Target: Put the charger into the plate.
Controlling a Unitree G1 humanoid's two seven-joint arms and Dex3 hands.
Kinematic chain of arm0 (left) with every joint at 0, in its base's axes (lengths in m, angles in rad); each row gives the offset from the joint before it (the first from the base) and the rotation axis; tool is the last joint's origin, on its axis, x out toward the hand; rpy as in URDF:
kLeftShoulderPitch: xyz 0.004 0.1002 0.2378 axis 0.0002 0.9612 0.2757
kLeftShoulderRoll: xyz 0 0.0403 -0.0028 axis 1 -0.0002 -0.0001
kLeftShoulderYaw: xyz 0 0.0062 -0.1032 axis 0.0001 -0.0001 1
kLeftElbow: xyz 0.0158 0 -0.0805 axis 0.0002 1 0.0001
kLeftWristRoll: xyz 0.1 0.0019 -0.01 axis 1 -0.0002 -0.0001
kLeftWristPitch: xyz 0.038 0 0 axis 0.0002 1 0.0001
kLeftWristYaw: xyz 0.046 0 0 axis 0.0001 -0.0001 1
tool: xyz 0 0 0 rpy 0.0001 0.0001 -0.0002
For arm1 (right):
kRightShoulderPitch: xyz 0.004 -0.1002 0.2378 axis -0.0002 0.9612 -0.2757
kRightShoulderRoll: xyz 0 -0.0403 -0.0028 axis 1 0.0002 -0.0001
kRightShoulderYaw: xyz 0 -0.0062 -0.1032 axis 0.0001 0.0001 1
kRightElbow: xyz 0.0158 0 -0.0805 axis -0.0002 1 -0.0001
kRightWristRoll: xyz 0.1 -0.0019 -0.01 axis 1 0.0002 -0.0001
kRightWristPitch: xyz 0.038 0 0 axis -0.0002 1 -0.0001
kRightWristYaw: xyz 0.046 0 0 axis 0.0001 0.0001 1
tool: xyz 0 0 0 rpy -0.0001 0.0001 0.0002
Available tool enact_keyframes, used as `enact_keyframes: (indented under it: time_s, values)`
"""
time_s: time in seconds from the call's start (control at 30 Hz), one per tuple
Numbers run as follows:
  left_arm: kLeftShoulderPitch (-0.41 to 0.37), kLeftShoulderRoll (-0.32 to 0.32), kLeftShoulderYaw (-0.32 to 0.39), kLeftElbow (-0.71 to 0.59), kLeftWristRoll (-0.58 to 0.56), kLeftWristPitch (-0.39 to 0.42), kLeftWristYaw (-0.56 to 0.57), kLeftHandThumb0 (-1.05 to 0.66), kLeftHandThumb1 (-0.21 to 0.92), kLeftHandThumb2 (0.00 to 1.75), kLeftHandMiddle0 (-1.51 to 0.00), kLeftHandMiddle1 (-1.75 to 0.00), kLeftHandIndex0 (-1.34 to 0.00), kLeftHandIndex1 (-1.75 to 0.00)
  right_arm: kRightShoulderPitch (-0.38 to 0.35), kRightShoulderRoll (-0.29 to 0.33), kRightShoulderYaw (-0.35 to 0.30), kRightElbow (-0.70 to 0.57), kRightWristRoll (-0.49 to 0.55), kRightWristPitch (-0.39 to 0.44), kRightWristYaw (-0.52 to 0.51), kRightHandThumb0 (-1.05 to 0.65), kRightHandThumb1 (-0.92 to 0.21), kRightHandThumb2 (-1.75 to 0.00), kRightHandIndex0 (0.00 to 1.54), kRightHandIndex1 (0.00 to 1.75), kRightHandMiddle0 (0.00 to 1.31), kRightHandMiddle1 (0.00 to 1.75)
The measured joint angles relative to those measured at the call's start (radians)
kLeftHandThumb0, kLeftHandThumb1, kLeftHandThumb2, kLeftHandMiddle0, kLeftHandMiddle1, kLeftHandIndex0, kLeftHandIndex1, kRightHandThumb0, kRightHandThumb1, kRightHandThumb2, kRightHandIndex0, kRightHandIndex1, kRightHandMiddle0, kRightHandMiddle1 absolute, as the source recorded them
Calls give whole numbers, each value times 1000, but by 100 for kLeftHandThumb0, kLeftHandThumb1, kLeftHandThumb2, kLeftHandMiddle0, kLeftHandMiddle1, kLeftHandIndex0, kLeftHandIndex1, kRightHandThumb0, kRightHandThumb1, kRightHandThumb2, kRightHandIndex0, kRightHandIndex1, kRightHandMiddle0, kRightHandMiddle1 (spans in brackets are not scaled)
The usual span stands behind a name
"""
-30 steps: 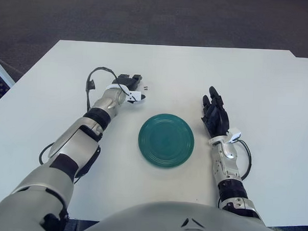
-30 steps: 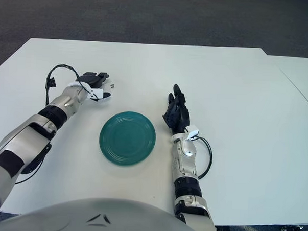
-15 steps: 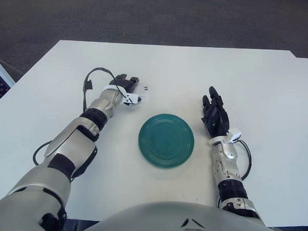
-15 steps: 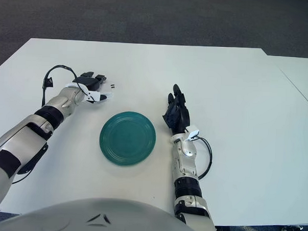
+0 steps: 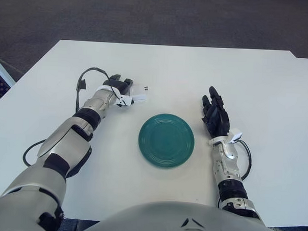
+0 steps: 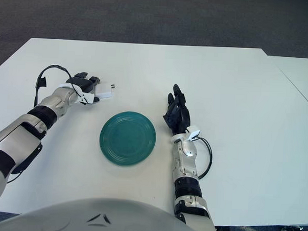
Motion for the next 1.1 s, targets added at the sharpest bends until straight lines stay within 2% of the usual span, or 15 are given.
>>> enact_keyframes:
  time_s: [0.43,1.1]
  values:
    - [-14,7,-8,27,-3,-33,-21,-105,92,74,0,0,-2,-52,2,-1,-3,-4,20,7,11,-95,-92,-97,1,0,0,20]
    - [-20,-10,-7,90,-19,-82,19,-105,92,74,-6,-1,-4,-57,4,-4,-8,-2,22,5,41,-98,-92,-95,2,0,0,24]
